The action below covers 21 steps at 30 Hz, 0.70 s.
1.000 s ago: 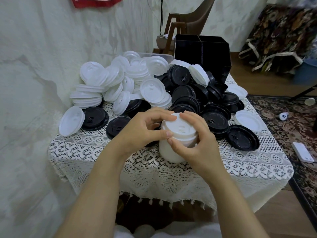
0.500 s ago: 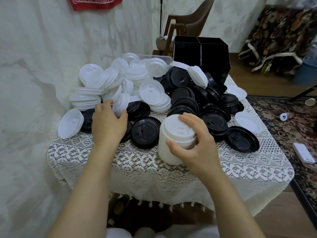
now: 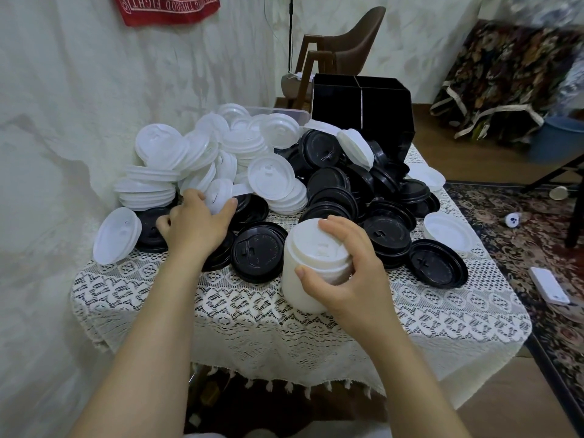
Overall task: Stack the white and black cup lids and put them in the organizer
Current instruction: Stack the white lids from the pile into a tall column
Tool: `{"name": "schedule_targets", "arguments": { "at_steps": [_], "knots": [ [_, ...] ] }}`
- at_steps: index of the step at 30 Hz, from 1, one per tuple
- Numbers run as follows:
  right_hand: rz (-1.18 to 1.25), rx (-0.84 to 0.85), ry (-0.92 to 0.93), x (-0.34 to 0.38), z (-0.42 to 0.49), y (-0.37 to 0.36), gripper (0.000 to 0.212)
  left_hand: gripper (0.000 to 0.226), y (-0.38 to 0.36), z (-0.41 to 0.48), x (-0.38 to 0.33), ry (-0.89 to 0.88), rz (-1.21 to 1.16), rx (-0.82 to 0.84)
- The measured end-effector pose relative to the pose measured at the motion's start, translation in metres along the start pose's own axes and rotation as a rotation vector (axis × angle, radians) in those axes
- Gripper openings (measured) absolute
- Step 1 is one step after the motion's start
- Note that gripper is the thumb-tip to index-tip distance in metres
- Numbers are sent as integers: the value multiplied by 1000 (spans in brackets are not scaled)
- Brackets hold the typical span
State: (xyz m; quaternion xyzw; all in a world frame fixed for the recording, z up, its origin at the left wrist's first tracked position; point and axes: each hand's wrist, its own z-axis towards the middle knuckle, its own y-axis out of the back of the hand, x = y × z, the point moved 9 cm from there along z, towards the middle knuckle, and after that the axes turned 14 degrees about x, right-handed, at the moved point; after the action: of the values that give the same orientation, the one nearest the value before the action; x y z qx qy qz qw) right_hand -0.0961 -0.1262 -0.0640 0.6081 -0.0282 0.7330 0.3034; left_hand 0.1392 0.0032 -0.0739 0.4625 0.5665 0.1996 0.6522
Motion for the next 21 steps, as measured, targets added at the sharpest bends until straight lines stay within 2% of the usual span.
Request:
{"name": "schedule_targets", "arguments": {
  "at_steps": [6,12,21],
  "knots": [
    [-16,14,-11,0,0,1,53,71,8,-12,-8,-106,-193,-23],
    [-6,27,-13,-1,-1,1,57,75,20,-46,-37,-342,-381,-8],
    [37,46,-4,4,-3,1,75,76,9,-95,-71,-627,-597,299]
  ]
}}
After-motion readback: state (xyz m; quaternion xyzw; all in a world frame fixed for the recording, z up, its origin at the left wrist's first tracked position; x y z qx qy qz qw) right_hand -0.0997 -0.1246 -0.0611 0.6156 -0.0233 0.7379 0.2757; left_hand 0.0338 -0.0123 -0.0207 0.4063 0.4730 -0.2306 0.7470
